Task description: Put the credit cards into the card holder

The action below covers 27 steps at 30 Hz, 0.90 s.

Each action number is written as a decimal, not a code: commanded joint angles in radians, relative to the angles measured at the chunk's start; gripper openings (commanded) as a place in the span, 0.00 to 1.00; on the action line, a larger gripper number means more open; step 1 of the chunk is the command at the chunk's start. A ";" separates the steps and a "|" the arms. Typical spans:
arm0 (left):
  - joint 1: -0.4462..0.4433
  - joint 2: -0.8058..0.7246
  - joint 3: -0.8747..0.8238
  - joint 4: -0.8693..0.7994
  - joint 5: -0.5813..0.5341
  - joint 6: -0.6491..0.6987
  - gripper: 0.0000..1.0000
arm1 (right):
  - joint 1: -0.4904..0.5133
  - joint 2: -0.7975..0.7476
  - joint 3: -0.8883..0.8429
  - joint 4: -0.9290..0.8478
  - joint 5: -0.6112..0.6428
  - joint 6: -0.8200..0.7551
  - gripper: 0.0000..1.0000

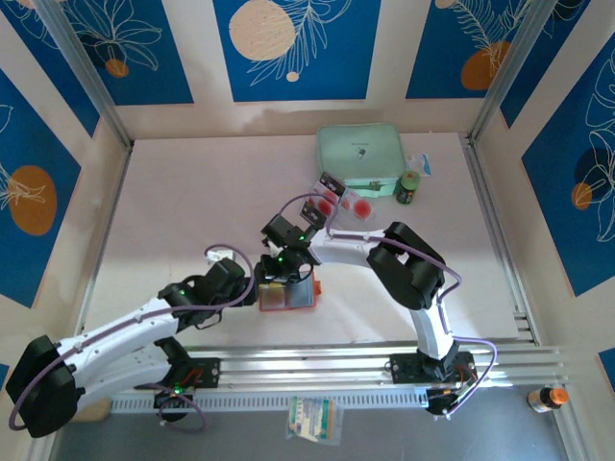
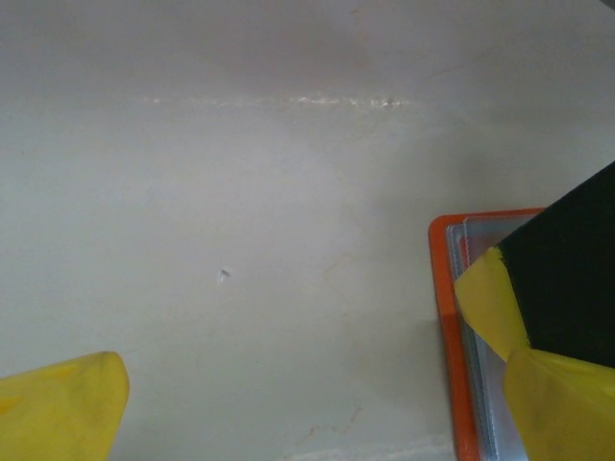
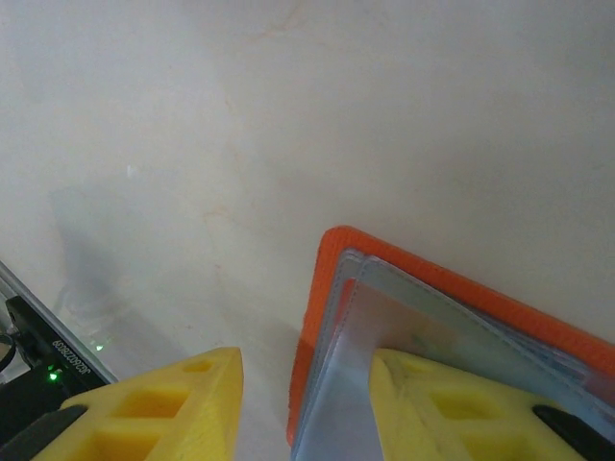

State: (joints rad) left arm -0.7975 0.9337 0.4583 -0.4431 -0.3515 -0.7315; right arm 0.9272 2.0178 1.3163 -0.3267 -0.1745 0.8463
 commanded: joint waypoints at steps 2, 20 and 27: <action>0.001 0.035 0.007 0.058 0.064 0.026 1.00 | 0.000 -0.035 0.003 0.051 -0.041 0.025 0.42; 0.000 0.098 0.048 0.112 0.105 0.029 1.00 | -0.085 -0.171 -0.096 0.103 -0.053 0.042 0.42; 0.000 0.178 0.079 0.162 0.132 0.028 1.00 | -0.124 -0.215 -0.139 0.106 -0.063 0.035 0.42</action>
State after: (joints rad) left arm -0.7940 1.0904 0.5041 -0.3161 -0.2436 -0.7235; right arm 0.8169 1.8328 1.1995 -0.2207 -0.2119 0.8730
